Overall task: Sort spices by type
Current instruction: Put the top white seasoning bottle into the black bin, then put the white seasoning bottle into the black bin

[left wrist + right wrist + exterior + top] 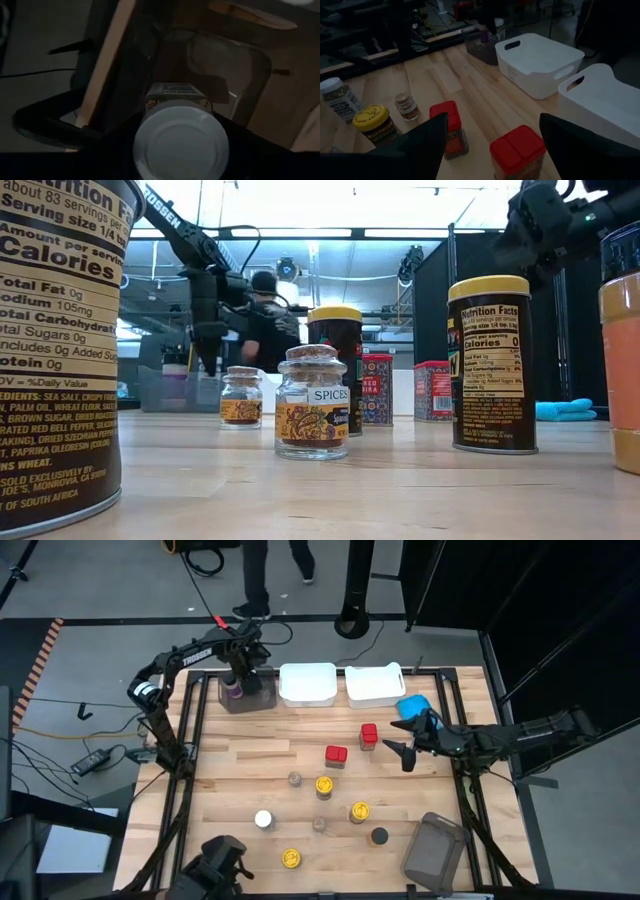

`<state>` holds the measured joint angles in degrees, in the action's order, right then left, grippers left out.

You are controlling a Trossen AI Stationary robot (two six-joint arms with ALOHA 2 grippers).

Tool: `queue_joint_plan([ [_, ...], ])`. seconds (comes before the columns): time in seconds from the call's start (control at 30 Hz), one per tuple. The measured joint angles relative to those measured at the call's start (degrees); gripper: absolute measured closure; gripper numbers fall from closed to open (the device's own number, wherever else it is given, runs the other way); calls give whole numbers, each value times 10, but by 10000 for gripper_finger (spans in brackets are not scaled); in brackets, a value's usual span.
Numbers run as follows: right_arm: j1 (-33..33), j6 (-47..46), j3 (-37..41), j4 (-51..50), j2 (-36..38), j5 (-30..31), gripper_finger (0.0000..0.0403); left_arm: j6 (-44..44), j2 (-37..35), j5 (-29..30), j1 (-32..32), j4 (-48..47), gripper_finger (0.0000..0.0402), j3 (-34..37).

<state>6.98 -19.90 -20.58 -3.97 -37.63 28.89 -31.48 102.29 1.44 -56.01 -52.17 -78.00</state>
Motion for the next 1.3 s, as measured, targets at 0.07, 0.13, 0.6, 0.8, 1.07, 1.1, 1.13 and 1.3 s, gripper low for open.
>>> queue_joint_plan([
  [0.07, 0, 0, 0, 0, -3, 0, 82, 0, 0, 7, 0, 0, 181, -2],
  [0.13, 0, 0, 0, 0, -3, 0, 82, 1, 0, 10, 0, -6, 167, -10],
  [0.6, 0, 1, 0, 5, -2, -1, 82, 2, 0, 20, 0, -95, 111, -125],
  [0.8, 0, 1, 0, 5, -2, -1, 82, 33, -2, -22, 14, -172, 110, -253],
  [1.07, 0, 1, 0, 5, -2, -1, 82, 84, -32, -94, 74, -256, 110, -391],
  [1.1, 0, 2, 0, 5, -2, -1, 82, 93, -37, -95, 87, -265, 110, -403],
  [1.13, 0, 4, 0, 5, -2, -1, 82, 99, -44, -96, 102, -276, 110, -412],
  [1.3, 0, 5, 0, 5, -2, -1, 82, 137, -72, -87, 193, -335, 110, -445],
])
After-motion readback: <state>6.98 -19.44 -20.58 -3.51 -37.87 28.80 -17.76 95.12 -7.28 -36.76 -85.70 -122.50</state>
